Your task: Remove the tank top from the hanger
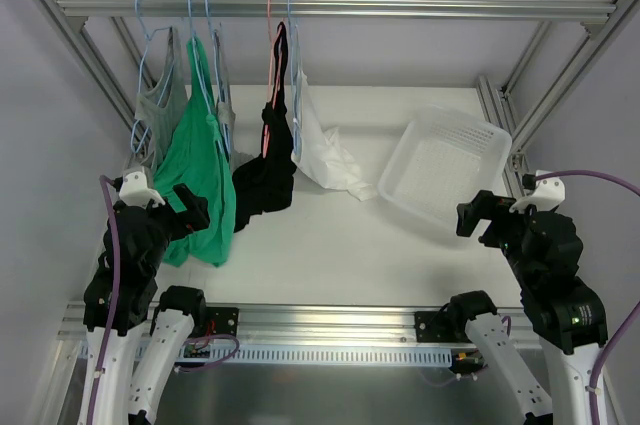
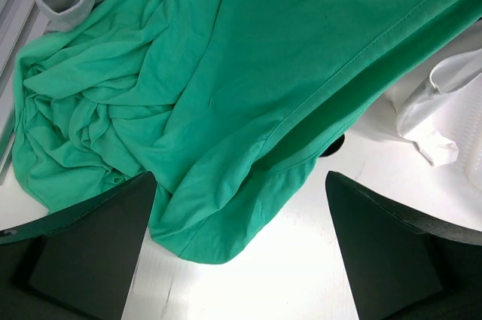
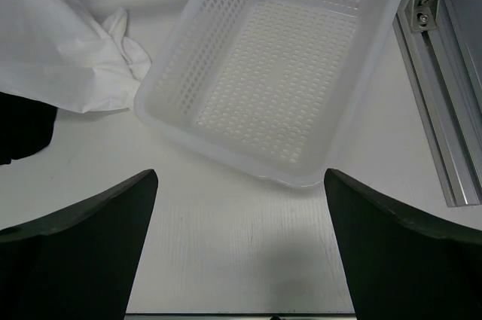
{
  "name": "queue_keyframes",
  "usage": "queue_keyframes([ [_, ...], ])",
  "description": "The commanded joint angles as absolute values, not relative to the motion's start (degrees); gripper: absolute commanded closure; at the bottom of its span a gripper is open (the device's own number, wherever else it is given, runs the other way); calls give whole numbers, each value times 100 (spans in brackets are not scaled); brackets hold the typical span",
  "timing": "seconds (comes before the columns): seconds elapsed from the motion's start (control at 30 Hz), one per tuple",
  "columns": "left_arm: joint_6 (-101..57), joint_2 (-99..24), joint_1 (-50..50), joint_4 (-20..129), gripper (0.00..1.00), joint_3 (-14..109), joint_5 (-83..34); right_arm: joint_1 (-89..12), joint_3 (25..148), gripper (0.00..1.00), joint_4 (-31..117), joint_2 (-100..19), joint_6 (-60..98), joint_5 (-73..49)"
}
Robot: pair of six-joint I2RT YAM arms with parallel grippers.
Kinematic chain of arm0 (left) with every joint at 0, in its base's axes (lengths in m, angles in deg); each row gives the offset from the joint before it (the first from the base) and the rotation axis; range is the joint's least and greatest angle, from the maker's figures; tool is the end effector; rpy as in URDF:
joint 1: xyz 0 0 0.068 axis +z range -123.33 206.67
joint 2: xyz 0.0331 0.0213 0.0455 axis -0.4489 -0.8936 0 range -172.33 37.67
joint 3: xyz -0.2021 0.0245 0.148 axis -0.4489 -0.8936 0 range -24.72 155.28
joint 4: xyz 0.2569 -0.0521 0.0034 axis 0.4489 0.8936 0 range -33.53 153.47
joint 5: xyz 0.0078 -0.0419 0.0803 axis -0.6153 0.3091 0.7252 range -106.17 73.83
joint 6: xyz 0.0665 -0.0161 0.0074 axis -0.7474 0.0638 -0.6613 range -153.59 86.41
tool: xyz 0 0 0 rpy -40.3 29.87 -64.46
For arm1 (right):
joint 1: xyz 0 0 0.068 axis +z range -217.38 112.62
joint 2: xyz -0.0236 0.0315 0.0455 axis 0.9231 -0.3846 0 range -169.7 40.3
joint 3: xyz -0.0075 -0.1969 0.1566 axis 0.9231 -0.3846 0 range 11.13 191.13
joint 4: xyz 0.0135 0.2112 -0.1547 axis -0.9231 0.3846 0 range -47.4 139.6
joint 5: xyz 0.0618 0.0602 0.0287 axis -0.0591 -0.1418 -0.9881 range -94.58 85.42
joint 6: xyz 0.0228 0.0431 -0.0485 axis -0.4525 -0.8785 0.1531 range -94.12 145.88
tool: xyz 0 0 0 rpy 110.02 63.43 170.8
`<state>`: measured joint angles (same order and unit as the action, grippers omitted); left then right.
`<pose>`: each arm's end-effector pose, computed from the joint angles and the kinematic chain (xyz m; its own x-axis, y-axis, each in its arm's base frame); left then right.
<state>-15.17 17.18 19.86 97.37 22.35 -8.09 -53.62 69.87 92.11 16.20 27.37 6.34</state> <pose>0.1114 -0.0056 0.3300 -0.2275 -0.2879 -0.9303 -0.0944 0.9573 -0.2732 0.0912 0.0114 0.3685 -0.2479 -0.0870 -0.9649 -0.0623 0.9953 -0.0738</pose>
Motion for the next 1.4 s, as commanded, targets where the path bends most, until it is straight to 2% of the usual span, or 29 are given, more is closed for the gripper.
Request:
queue_keyframes([
  [0.0,-1522,1685,1946,9540,1,2212,-694,-5340,7037,1,9076,1613,2658,737],
  [0.27,-1425,1684,1946,9540,1,2204,-361,-5340,7020,0,9146,1499,2667,606],
  [0.53,-1408,1614,1955,9575,1,2449,-526,-5340,6932,1,9007,1472,2605,80],
  [0.63,-1320,1535,1946,9567,1,3002,-1235,-5340,6844,1,8857,1647,2605,-394],
  [0.77,-1311,939,1946,9575,1,4038,-2282,-5340,6791,0,8847,1789,2632,-396],
  [0.9,-1302,-307,1946,9602,1,5337,-3609,-5340,6686,0,8883,1780,2623,-396],
  [1.0,-1320,-1071,1789,9689,1,6233,-4007,-5340,6598,1,8891,1719,2614,-388],
  [1.07,-1424,-1460,1239,9951,1,6771,-3632,-5340,6589,1,8944,1666,2623,-396],
  [1.1,-1495,-1888,921,10075,1,7409,-3343,-5340,6606,0,8953,1631,2632,-396],
  [1.2,-1925,-2863,-511,10461,1,8605,-1770,-5340,6598,1,8979,1596,2632,-361],
  [1.27,-2118,-3323,-900,10524,1,9231,-1461,-5340,6615,1,8988,1595,2632,-370],
  [1.37,-2146,-3930,-1033,10498,1,9550,-960,-5340,6624,0,9006,1648,2606,-396],
])
